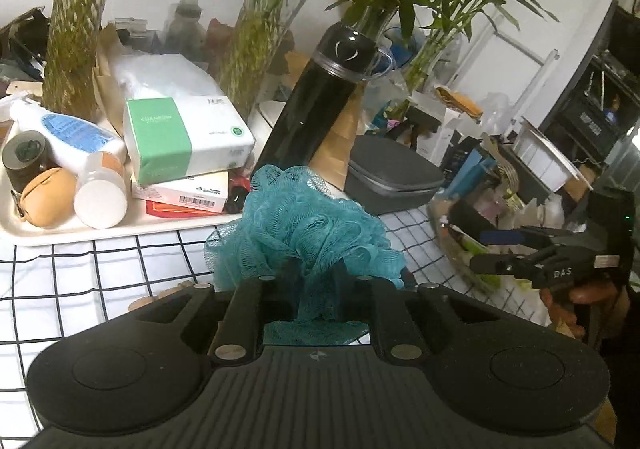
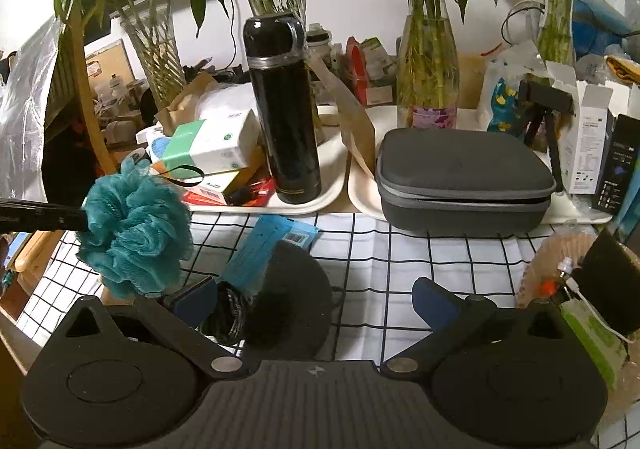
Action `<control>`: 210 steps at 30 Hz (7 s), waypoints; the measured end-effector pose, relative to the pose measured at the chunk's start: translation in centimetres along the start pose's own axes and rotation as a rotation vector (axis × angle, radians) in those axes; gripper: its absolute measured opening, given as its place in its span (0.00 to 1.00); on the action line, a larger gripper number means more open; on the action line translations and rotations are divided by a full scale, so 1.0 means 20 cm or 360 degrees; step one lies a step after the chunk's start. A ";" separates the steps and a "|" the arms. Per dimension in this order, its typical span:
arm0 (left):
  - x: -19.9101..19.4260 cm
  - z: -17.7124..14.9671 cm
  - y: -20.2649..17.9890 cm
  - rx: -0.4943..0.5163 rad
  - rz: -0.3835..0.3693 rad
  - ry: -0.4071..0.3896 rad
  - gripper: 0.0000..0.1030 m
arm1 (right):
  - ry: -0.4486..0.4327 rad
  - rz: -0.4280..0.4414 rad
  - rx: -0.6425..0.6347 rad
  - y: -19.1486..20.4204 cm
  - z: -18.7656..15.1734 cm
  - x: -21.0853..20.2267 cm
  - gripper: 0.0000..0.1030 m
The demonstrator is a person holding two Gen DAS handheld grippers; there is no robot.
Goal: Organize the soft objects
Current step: 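Grasp the black round item with the right tool while left tool holds loofah, then carry the loofah and black item into the cardboard box and open both tools, then withdraw both tools from the box toward the tan pouch and black sponge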
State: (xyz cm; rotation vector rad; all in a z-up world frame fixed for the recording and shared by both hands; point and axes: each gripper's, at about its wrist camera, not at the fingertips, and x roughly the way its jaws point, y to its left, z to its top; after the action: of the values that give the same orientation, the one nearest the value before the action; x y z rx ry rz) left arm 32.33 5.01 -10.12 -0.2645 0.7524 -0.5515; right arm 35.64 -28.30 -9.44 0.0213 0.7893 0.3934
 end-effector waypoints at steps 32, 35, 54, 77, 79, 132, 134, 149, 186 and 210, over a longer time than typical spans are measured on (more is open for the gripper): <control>0.01 0.00 0.03 0.0037 0.0107 0.0003 0.14 | 0.0283 0.0425 -0.0275 0.18 -0.04 0.39 0.33; 0.00 0.00 0.01 0.0066 0.0111 -0.0001 0.14 | 0.0186 0.0415 -0.0285 0.18 -0.02 0.33 0.33; -0.18 0.00 -0.05 0.0065 0.0335 -0.0093 0.14 | -0.0180 0.0182 -0.0253 0.13 0.07 -0.17 0.33; -0.51 -0.11 -0.23 0.0048 0.0461 -0.0261 0.14 | -0.0344 0.0168 -0.0107 0.14 -0.18 -0.66 0.33; -0.55 -0.10 -0.28 0.0061 0.0428 -0.0268 0.14 | -0.0367 0.0187 -0.0092 0.14 -0.19 -0.70 0.33; -0.65 -0.54 -0.85 0.0476 0.0340 0.0146 0.14 | 0.0064 0.0333 -0.0515 0.55 -0.45 -0.72 0.33; -0.65 -0.54 -0.85 0.0479 0.0344 0.0151 0.14 | 0.0069 0.0329 -0.0517 0.55 -0.45 -0.72 0.33; -0.62 -0.55 -0.90 0.0614 0.0504 0.0157 0.45 | 0.0047 0.0280 -0.0520 0.55 -0.45 -0.72 0.78; -0.67 -0.51 -0.85 0.0519 0.0529 0.0063 0.63 | -0.0123 0.0226 -0.0367 0.49 -0.38 -0.75 1.00; -0.69 -0.44 -0.71 0.0352 0.0551 -0.0128 0.63 | -0.0244 0.0049 -0.0191 0.40 -0.33 -0.74 1.00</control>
State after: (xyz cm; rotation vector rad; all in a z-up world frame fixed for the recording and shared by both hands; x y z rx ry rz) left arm 12.58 0.80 -2.51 0.0496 0.6353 -0.2897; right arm 18.98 -26.94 -2.68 -0.0482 0.6134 0.4623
